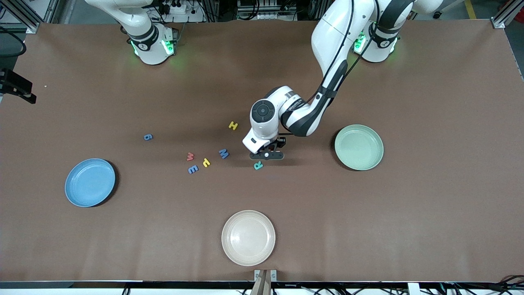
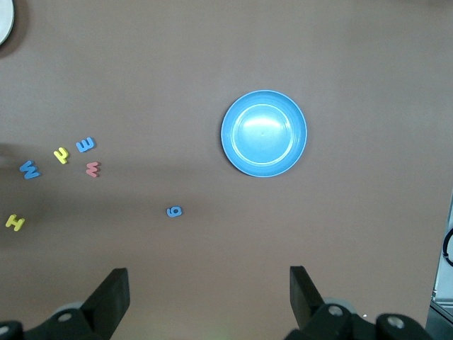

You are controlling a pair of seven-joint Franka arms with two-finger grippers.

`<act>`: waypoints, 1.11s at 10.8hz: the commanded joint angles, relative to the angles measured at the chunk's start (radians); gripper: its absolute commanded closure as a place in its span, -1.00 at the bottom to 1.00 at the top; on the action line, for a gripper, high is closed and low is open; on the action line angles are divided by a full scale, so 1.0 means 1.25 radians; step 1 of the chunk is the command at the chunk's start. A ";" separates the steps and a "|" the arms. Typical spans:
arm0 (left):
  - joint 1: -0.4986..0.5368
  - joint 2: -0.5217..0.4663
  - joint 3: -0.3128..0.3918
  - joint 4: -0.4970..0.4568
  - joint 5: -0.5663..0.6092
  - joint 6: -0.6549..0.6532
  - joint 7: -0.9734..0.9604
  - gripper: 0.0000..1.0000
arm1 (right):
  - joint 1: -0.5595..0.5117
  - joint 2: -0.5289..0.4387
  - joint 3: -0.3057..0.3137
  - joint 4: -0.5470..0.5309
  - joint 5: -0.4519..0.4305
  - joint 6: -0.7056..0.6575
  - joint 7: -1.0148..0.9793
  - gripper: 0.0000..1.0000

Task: Sort upper and lower case letters into plates
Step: 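Close the left gripper on the pink letter and lift it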

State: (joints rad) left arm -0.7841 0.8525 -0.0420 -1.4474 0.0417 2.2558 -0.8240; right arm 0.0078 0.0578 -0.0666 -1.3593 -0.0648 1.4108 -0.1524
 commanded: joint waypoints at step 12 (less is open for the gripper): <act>0.245 -0.217 0.048 -0.010 0.003 -0.354 0.435 0.59 | -0.021 0.000 0.004 0.010 0.000 -0.012 -0.004 -1.00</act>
State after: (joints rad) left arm -0.5944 0.6342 0.0328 -1.4216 0.0449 1.8390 -0.4443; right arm -0.0056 0.0579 -0.0704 -1.3592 -0.0648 1.4091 -0.1524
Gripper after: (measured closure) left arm 0.568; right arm 0.000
